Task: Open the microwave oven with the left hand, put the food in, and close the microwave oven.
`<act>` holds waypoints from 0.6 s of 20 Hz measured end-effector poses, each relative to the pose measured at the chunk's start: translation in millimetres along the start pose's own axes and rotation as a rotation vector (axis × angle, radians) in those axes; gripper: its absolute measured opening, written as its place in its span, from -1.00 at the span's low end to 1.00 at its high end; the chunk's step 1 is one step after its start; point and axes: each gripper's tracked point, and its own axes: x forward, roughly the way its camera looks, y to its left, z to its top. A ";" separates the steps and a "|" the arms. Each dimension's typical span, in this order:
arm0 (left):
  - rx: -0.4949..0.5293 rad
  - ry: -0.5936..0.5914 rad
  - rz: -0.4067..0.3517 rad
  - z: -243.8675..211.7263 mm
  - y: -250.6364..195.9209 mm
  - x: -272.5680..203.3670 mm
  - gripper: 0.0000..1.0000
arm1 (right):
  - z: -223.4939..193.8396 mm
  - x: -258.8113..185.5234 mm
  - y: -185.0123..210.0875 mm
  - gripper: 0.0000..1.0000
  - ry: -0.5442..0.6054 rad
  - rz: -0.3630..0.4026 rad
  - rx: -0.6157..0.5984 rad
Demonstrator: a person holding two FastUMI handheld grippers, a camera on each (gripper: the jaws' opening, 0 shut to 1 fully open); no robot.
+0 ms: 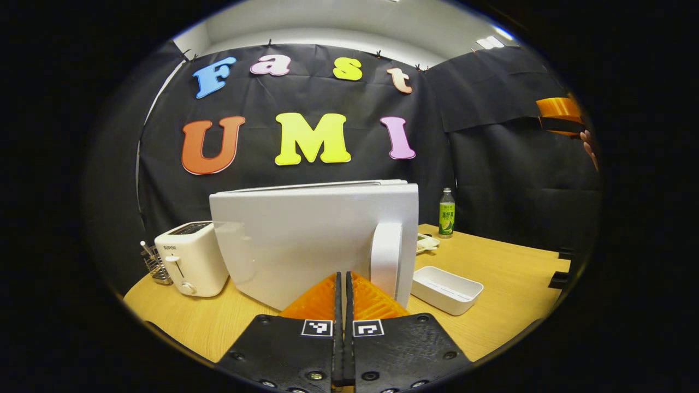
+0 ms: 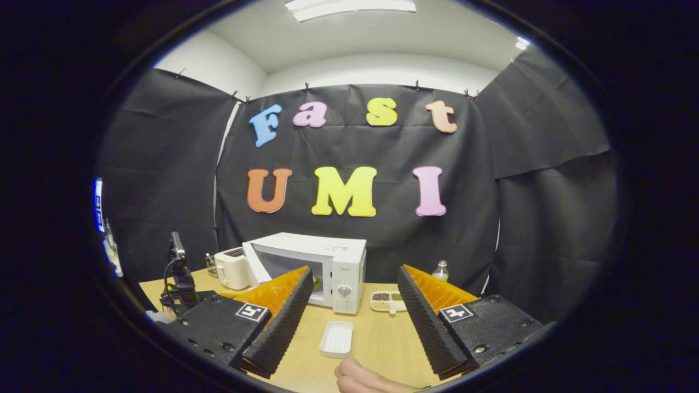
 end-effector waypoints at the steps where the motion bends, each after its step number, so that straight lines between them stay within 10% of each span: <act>1: -0.004 0.001 0.006 0.1 -0.6 10.5 -1.00 | -2.7 3.7 -7.8 0.89 0.008 -0.008 0.007; 12: -0.070 0.010 0.039 0.1 -1.1 95.7 -1.00 | -11.4 36.1 -43.2 0.99 -0.021 -0.030 0.005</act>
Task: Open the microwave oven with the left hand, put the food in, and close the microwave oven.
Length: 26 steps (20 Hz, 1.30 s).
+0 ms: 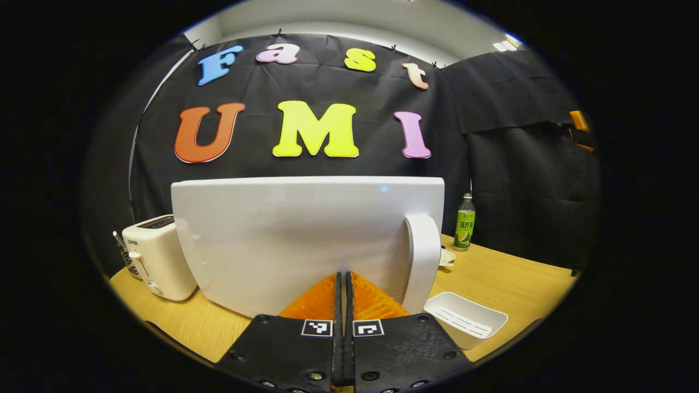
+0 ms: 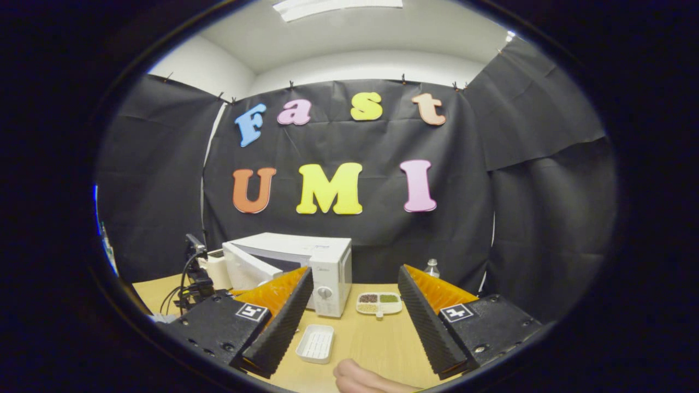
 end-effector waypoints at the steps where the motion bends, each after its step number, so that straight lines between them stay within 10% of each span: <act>1: -0.001 -0.003 0.004 1.0 -0.1 7.8 -1.00 | -1.0 2.5 -3.9 0.99 -0.003 -0.010 -0.001; 11: 0.015 -0.010 0.054 9.9 5.5 87.7 -1.00 | 1.3 38.1 -12.8 0.98 -0.065 -0.001 -0.011; 26: 0.092 0.002 0.193 9.2 5.4 87.6 -1.00 | 7.2 15.9 -7.4 0.99 0.029 -0.007 0.006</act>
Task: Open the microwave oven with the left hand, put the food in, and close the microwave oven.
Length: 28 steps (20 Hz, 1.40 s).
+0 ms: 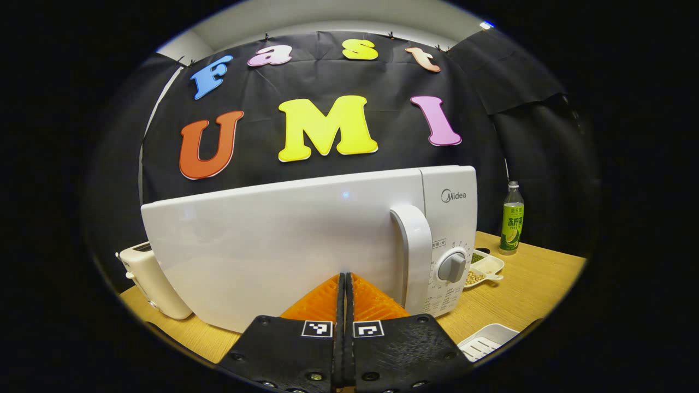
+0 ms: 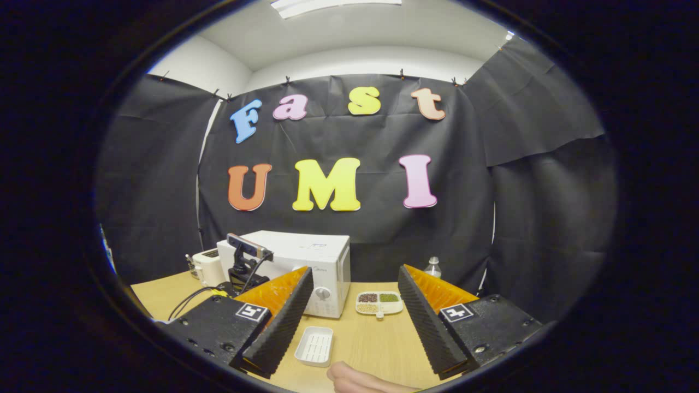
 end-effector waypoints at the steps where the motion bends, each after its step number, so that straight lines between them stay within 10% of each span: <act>1: -0.018 0.003 -0.002 0.7 -1.9 0.5 -1.00 | 3.4 -4.3 -4.4 0.99 -0.007 -0.021 -0.002; 7: -0.109 0.106 0.005 -6.6 -7.7 -50.8 -0.98 | -8.3 -26.1 -15.2 0.99 0.047 -0.091 0.034; 12: -0.155 0.060 0.006 48.3 -4.7 -145.1 0.95 | -9.3 -53.2 -22.5 0.99 0.051 -0.129 0.063; 28: -0.070 -0.091 0.169 192.7 57.7 -383.9 0.93 | 62.5 -140.9 -3.6 0.99 -0.108 -0.155 0.034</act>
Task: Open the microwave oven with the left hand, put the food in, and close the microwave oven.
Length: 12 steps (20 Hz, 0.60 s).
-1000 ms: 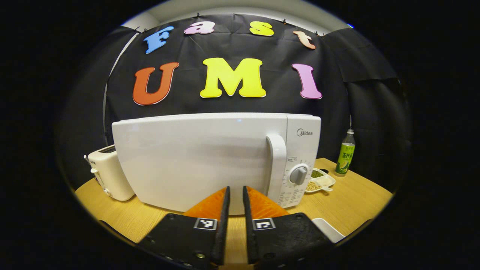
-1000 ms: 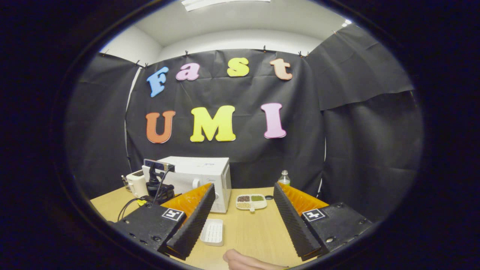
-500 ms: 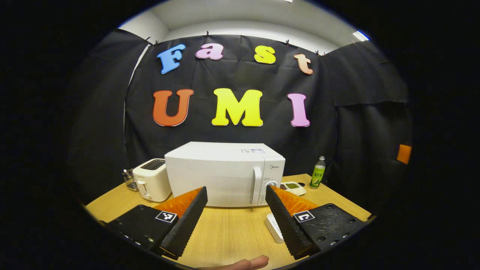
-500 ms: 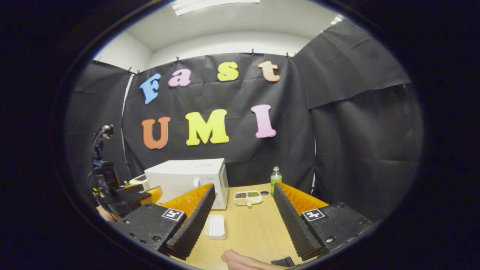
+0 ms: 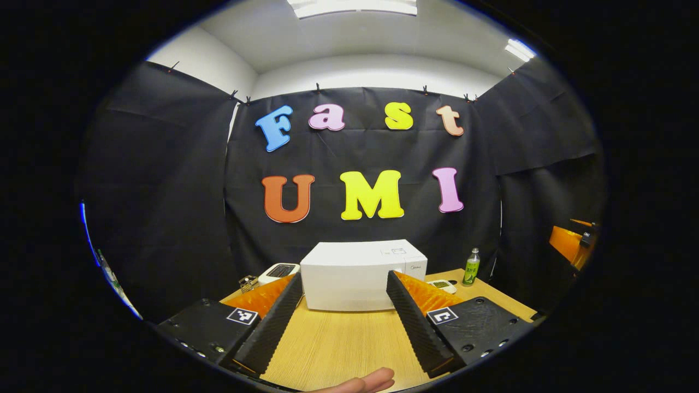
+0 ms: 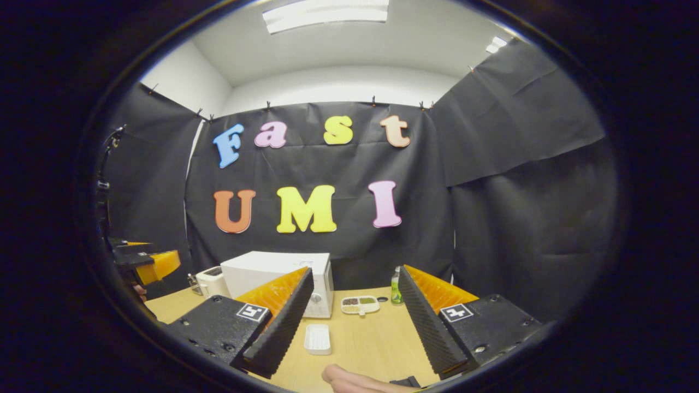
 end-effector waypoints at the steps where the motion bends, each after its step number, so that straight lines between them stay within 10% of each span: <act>1: 0.005 0.002 -0.009 -2.2 -1.1 -7.7 0.93 | -2.1 -2.4 -0.6 0.98 0.002 -0.003 0.002; 12: 0.032 -0.023 -0.052 -4.1 -8.8 -34.7 0.94 | -24.9 -3.1 7.4 0.94 0.084 0.049 0.052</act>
